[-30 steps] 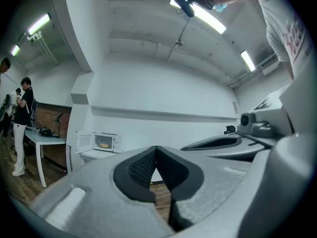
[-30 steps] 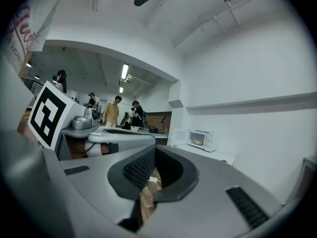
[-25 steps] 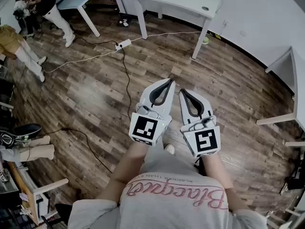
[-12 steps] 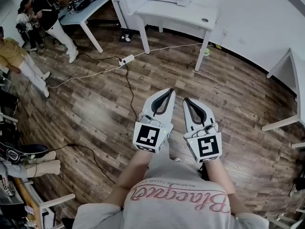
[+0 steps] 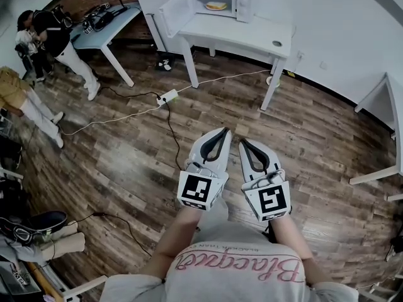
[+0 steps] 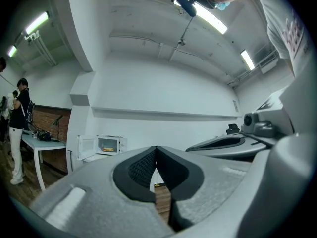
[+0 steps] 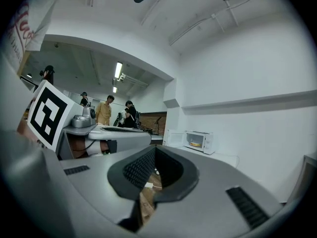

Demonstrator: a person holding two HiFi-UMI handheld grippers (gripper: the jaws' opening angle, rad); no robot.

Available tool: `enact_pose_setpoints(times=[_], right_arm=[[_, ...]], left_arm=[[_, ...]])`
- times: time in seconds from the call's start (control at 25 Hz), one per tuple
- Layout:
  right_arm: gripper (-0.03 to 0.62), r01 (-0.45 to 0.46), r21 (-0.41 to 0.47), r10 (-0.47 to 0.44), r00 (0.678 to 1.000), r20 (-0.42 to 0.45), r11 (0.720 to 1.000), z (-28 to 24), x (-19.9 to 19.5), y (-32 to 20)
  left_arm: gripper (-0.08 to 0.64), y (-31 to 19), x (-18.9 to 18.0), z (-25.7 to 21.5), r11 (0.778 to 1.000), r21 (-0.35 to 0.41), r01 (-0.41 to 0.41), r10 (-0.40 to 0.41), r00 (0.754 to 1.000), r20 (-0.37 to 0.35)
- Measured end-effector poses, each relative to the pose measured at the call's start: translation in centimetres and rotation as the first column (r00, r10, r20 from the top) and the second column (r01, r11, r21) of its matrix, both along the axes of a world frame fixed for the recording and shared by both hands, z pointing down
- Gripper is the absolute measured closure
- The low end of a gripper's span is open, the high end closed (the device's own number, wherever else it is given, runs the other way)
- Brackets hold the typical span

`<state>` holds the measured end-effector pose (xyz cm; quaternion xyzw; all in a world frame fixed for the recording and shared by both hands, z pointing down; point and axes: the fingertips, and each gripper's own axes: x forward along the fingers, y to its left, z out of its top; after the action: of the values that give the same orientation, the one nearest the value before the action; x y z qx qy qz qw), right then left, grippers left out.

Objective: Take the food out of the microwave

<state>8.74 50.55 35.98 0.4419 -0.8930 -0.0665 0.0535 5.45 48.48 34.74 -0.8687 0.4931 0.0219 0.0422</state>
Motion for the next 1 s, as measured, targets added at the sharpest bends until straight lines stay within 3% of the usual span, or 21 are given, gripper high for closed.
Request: enact_pose_setpoints(times=[0.48,1.0], right_arm=[[0.581,-0.038,-0.007,0.039,0.999,0.003,0.999,-0.6,-5.6,-10.6],[0.581,-0.092,-0.003,0.092,0.996,0.007,0.996,-1.0,-7.4,-14.7]], left_arm=[[0.554,-10.5,-5.5,-0.1,0.999,-0.005,-0.032,0.032,0.999,-0.005],[0.554,-15.0,-7.7,-0.1,0.998,-0.011,-0.067,0.067,0.998,-0.02]])
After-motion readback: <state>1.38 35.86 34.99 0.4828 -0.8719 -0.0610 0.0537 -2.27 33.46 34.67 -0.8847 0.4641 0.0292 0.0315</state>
